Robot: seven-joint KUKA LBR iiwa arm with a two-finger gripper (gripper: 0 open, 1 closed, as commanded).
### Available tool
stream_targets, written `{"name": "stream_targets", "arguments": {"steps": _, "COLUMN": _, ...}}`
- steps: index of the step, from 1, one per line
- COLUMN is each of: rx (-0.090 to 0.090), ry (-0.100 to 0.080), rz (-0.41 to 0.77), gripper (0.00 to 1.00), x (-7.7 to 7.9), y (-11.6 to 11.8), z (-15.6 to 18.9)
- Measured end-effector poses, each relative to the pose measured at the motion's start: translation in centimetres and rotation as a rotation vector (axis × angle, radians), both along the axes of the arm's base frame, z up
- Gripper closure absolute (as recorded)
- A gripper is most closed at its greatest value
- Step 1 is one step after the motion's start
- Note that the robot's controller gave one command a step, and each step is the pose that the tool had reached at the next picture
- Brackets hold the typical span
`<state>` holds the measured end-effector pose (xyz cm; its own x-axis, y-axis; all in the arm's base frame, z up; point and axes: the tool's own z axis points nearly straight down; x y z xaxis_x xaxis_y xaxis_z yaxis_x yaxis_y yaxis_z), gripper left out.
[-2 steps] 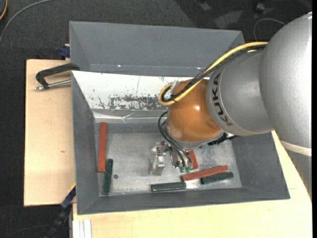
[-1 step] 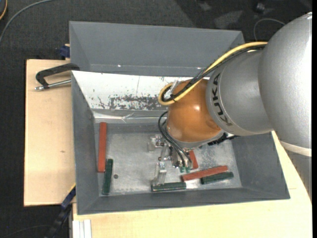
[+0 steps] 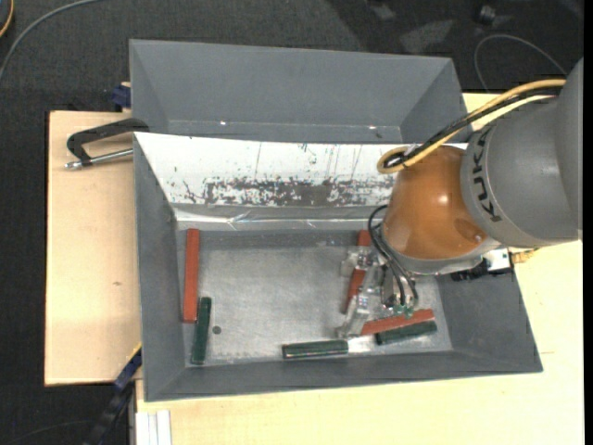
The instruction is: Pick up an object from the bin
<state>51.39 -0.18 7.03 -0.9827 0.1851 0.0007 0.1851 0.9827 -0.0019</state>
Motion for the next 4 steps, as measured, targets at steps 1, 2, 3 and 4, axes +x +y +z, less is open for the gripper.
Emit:
{"name": "stream_targets", "arguments": {"steps": 1, "rx": -0.002, "ry": -0.006, "rz": 0.084, "gripper": 0.00, "x": 0.9, "y": -7.3, "z": 0.0}}
{"name": "stream_targets", "arguments": {"steps": 2, "rx": 0.000, "ry": -0.006, "rz": 0.616, "gripper": 0.00, "x": 0.5, "y": -11.4, "z": 0.1}}
{"name": "stream_targets", "arguments": {"steps": 3, "rx": 0.002, "ry": -0.007, "rz": 1.054, "gripper": 0.00, "x": 0.7, "y": -7.6, "z": 0.0}}
{"name": "stream_targets", "arguments": {"steps": 4, "rx": 0.003, "ry": -0.005, "rz": 1.053, "gripper": 1.00, "x": 0.6, "y": -7.6, "z": 0.0}}
